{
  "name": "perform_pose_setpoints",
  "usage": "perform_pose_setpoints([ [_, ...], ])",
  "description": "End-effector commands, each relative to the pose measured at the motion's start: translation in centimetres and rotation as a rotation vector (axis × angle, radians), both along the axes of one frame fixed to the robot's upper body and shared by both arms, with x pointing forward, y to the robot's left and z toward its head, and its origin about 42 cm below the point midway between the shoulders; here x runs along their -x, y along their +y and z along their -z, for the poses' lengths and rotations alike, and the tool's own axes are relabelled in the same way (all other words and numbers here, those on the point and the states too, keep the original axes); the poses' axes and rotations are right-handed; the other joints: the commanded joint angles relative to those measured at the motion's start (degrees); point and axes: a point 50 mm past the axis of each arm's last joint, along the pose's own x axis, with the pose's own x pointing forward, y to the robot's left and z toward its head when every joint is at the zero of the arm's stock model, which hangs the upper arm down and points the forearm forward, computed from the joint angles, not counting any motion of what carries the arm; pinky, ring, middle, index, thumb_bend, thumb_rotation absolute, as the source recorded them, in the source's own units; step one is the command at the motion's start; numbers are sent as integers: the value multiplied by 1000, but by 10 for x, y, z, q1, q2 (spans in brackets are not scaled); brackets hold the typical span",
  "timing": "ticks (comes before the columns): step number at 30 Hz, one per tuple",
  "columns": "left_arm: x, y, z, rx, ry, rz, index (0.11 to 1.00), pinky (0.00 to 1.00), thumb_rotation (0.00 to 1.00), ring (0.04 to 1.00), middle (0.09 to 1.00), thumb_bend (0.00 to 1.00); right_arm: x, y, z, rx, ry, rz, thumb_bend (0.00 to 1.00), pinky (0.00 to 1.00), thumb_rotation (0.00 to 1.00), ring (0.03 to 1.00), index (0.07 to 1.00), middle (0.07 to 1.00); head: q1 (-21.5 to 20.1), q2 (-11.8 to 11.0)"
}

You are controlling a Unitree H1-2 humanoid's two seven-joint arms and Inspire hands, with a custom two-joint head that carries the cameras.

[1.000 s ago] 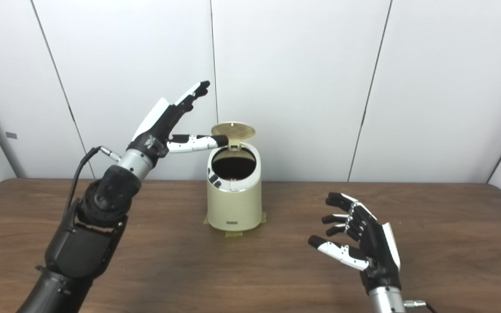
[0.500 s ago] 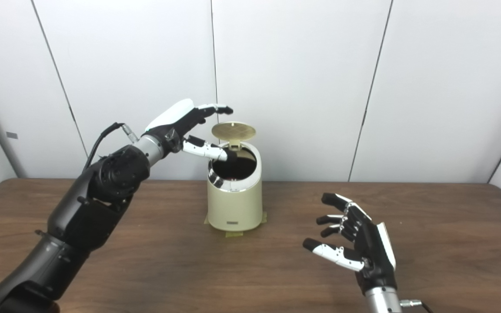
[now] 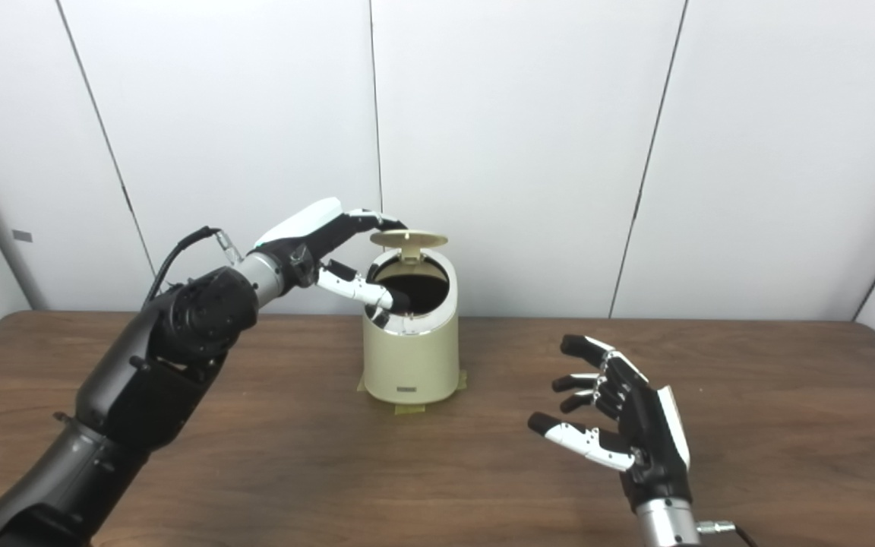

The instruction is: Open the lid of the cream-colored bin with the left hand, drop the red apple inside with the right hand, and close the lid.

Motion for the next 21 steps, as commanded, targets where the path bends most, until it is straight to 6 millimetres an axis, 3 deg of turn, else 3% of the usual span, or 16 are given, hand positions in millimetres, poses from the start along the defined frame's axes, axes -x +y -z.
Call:
perform_pose_setpoints([
  [1,2,3,-26,-16,-87,18,860,1000,460,1000,890,954,-9,3,-25,-5,-117,-3,778,432,236,570,716,761,0,0],
  [14,21,8,-40,-27,-74,83,850,1000,490,1000,909,958,-9,5,-28,-1,-120,16,756,426,225,559,711,757,-4,9],
  [21,28,12,-35,-30,-43,98,843,1000,478,1000,893,971,-9,9,-30,-13,-121,1,774,423,234,554,707,754,-10,12],
])
